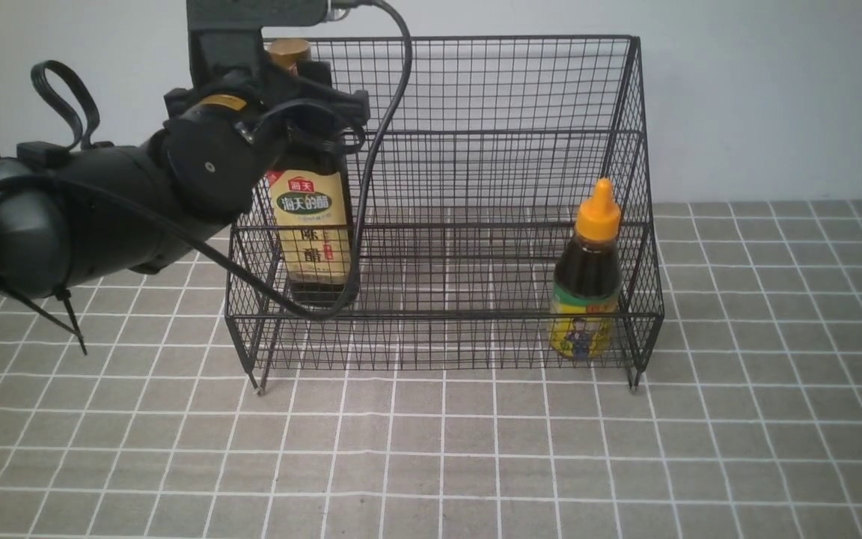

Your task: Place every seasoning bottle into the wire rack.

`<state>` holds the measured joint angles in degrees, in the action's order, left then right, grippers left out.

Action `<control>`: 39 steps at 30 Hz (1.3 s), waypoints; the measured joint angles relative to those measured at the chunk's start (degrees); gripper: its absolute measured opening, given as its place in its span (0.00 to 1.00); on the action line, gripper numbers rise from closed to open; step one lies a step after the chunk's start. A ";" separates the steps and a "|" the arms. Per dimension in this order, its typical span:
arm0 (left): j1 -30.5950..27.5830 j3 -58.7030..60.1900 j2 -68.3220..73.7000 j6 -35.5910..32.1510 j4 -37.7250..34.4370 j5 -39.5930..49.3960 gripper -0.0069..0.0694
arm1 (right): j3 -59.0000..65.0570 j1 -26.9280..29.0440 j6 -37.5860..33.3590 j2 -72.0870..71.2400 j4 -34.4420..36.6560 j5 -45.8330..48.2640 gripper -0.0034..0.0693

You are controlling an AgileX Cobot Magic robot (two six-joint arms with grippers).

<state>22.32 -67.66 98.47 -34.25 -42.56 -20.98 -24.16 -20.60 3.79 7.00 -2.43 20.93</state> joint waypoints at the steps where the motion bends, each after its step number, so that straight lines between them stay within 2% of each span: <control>1: 0.00 0.00 -0.33 -0.58 0.00 0.80 0.64 | 0.00 0.00 0.00 0.00 0.00 0.04 0.03; 2: 0.00 0.00 -1.11 -1.93 0.00 3.01 0.68 | 0.00 0.00 0.00 0.00 0.00 0.26 0.03; 5: 0.04 0.00 -3.54 -4.77 -0.46 7.59 0.71 | 0.00 0.00 0.00 0.00 0.00 0.97 0.03; 12: 0.04 0.00 -10.89 -13.21 -4.48 12.26 0.68 | 0.00 0.00 0.00 0.00 0.00 1.66 0.03; 15: 0.04 0.00 -14.35 -17.42 -7.40 13.59 0.63 | 0.00 0.00 0.00 0.00 0.00 1.66 0.03; 16: 0.04 0.00 -17.22 -19.86 -10.25 15.05 0.58 | 0.00 0.00 0.00 0.00 0.00 1.66 0.03; 19: 0.04 0.00 -20.26 -21.70 -14.08 17.76 0.50 | 0.00 0.00 0.00 0.00 0.00 1.66 0.03; 21: 0.04 0.00 -23.93 -23.71 -18.09 22.51 0.35 | 0.00 0.00 0.00 0.00 0.00 1.66 0.03; 22: 0.04 0.20 -25.72 -24.82 -19.09 25.19 0.24 | 0.00 0.00 0.00 0.00 0.06 1.66 0.03; 25: 0.04 2.39 -30.51 -26.34 -19.77 31.62 0.11 | 0.00 0.00 0.32 0.00 0.34 1.66 0.03; 28: 0.04 7.35 -35.25 -25.72 -19.81 35.33 0.08 | 0.00 0.00 1.25 0.00 0.40 1.66 0.03; 33: 0.04 21.35 -43.62 -23.21 -19.81 37.41 0.08 | 0.00 0.00 2.65 0.00 0.40 1.68 0.03; 39: 0.04 32.54 -49.93 -20.13 -19.70 40.73 0.08 | 0.00 0.00 3.02 0.00 0.40 1.72 0.03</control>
<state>22.36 -35.12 48.54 -54.38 -62.25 19.75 -24.16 -20.60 6.81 7.00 -2.02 22.65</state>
